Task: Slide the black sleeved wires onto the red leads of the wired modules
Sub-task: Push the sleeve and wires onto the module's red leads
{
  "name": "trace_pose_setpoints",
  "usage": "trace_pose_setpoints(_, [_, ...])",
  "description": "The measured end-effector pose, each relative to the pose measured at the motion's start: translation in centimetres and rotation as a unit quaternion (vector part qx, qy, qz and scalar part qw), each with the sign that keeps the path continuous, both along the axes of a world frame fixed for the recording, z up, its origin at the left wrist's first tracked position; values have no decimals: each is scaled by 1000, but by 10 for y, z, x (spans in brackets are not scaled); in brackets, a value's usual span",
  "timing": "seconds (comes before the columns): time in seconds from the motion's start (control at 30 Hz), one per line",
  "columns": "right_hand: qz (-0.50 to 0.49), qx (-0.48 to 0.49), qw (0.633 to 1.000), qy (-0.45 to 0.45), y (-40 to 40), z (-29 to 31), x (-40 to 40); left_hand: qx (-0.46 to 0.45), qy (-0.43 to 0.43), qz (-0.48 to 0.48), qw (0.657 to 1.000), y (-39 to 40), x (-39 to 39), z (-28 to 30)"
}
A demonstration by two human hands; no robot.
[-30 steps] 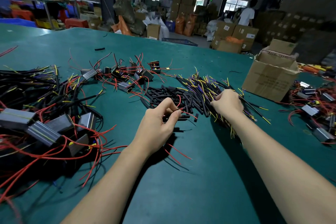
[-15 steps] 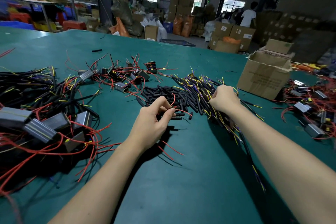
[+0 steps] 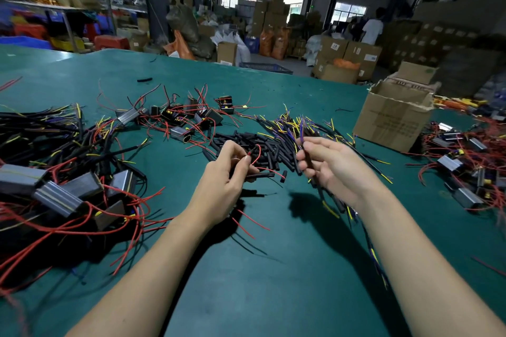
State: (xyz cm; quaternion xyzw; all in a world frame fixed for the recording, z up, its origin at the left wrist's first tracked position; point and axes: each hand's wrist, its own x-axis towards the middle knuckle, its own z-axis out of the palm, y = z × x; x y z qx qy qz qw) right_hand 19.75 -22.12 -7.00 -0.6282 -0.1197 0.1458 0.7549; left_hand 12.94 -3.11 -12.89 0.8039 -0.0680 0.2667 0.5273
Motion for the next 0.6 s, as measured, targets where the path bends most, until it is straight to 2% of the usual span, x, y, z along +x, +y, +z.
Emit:
trace_pose_setpoints(0.17, [7,119,990,74,18,-16,-14,-15,-7,4,1000,0,2,-2])
trace_pose_setpoints(0.27, [0,160,983,84,20,-21,-14,-14,-5,4,1000,-1,2,-2])
trace_pose_setpoints(0.43, [22,116,990,72,20,-26,-16,-15,-2,1,1000,-3,0,0])
trace_pose_setpoints(0.6, [28,119,990,71,19,-24,-18,-12,-3,4,1000,-3,0,0])
